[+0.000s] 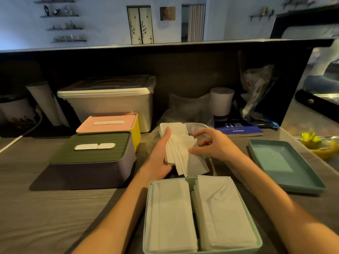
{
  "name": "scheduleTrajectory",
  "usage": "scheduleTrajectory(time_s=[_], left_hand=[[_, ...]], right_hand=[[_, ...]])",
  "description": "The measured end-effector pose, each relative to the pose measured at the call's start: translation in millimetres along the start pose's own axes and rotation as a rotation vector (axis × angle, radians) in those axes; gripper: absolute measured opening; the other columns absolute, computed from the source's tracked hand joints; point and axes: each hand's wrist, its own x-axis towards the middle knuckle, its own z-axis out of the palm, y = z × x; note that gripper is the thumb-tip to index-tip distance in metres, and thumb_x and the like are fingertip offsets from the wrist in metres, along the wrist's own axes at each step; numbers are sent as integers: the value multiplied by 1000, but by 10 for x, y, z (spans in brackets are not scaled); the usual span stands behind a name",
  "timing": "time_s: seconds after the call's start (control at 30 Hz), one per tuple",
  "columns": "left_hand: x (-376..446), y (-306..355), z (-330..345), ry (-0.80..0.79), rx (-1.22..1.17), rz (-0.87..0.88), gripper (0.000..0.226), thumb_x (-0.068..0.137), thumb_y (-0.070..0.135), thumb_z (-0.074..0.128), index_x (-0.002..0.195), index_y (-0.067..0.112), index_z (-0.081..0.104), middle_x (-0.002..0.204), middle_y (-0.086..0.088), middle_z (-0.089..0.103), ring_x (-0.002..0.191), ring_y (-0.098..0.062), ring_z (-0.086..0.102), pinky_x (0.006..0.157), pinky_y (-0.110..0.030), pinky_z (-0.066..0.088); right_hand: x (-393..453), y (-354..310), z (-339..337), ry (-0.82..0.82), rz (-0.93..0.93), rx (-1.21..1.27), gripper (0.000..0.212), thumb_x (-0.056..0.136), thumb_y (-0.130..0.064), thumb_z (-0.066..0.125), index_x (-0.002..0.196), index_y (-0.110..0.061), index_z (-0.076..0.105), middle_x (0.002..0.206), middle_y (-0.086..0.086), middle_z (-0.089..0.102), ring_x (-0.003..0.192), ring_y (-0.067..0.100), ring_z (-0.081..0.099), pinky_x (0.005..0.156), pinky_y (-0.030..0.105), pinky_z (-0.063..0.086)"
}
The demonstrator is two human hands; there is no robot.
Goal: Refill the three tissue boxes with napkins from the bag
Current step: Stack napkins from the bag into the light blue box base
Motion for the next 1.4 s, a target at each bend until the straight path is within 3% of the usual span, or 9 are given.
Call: scheduleTrajectory(time_s=[0.17,0.33,0.53,0.67,0.8,0.97,1.07,1.23,1.4], left_hand=[[6,8,-13,32,51,-13,38,103,52,42,114,23,63,107,-7,77,102,-24,73,93,-40,55],[41,-18,-44,43,84,50,20,99,37,59,114,25,61,95,-2,79,86,-17,77,69,-32,62],[72,-17,-46,29,41,23,33,98,55,50,111,28,62,103,-6,78,99,-23,74,94,-42,57],[75,5,-67,28,-29,7,31,104,49,43,113,26,61,95,-3,79,87,-19,77,83,-38,58],[39,30,-76,42,-39,-11,35,104,39,50,132,20,60,108,-6,77,95,-20,75,85,-39,57],[40,-4,-50,-7,-50,-71,48,99,51,54,137,22,57,122,-14,71,114,-33,68,96,-53,54],[29,-33,-14,-77,2,-47,51,104,54,40,141,23,54,116,-14,73,104,-27,73,80,-43,60],[-8,-42,15,-167,40,-75,77,90,80,31,138,26,56,125,-16,70,114,-34,68,96,-51,55],[2,-73,137,-127,127,-40,84,63,80,64,118,18,59,96,-15,74,95,-28,69,87,-42,55]], right_hand=[[-4,-29,14,-67,66,35,47,83,-35,83,123,-27,60,96,-9,70,86,5,67,59,14,48],[-15,-36,56,-51,81,-28,49,85,-42,80,125,-23,61,104,-9,65,91,6,62,61,15,45],[-16,-3,9,-67,47,78,26,83,-37,82,101,-25,67,105,-6,70,98,10,67,71,20,54],[-47,-37,-143,-115,59,166,26,85,-34,81,106,-27,67,106,-8,72,101,9,67,78,25,53],[-87,-71,-271,-185,74,235,20,89,-33,76,105,-36,66,105,-12,71,101,8,66,88,29,50],[-127,-141,-254,-220,82,476,21,89,-25,74,110,-24,74,104,-10,78,102,11,73,90,34,57],[-114,-147,-144,-120,69,448,29,84,-35,79,112,-26,76,107,-10,77,106,13,71,93,36,55],[-114,-147,17,24,66,342,23,83,-40,81,101,-27,74,96,-11,74,91,7,69,65,22,53],[-114,-147,124,89,32,325,21,83,-42,80,96,-31,68,94,-8,74,76,10,73,57,22,59]])
